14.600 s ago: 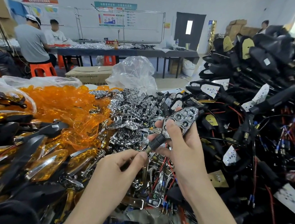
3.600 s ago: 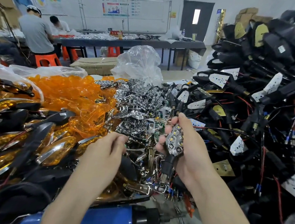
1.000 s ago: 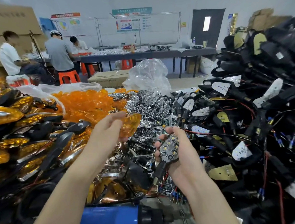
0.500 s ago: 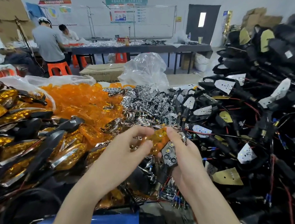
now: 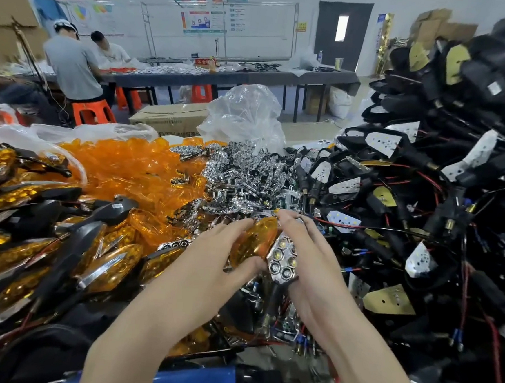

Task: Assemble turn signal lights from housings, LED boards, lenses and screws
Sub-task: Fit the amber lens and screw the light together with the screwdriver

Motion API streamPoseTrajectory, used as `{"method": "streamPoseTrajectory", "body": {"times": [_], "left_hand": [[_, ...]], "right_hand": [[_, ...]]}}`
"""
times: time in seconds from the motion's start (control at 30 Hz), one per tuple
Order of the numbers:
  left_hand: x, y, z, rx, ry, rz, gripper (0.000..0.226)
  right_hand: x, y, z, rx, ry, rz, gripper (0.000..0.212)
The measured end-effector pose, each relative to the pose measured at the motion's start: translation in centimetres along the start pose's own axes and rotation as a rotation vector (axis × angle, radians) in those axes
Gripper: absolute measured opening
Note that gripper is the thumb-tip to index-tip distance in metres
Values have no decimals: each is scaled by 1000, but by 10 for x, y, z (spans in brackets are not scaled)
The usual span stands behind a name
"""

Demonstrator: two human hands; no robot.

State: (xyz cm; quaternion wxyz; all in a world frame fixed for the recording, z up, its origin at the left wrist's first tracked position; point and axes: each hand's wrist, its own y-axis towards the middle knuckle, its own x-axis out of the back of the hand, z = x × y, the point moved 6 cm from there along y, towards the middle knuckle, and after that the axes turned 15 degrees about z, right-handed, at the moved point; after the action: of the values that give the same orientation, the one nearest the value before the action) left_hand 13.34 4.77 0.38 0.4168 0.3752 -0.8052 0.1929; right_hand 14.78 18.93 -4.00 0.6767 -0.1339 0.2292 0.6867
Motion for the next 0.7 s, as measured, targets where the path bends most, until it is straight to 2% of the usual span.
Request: {"method": "streamPoseTrajectory", "body": {"times": [0.1, 0.27, 0.33, 0.43, 0.53, 0.7], "left_hand": [[2, 0, 4, 10, -91, -38, 48], [5, -2, 9, -61, -521, -26, 51], [0, -2, 5, -105, -628, 19, 44], [-7, 0, -3, -151, -627, 61, 48], [-7, 0, -6, -174, -641, 62, 40], [-7, 1, -7, -204, -685, 44, 43]], "right_hand": [[-2, 0, 0, -22, 106, 26, 17], [4, 0, 21, 85, 213, -4, 23], [9, -1, 29, 130, 233, -17, 23], [14, -2, 36, 200, 210, -25, 25], [12, -3, 40, 230, 52, 3, 23], [9, -5, 42, 246, -128, -19, 20]]}}
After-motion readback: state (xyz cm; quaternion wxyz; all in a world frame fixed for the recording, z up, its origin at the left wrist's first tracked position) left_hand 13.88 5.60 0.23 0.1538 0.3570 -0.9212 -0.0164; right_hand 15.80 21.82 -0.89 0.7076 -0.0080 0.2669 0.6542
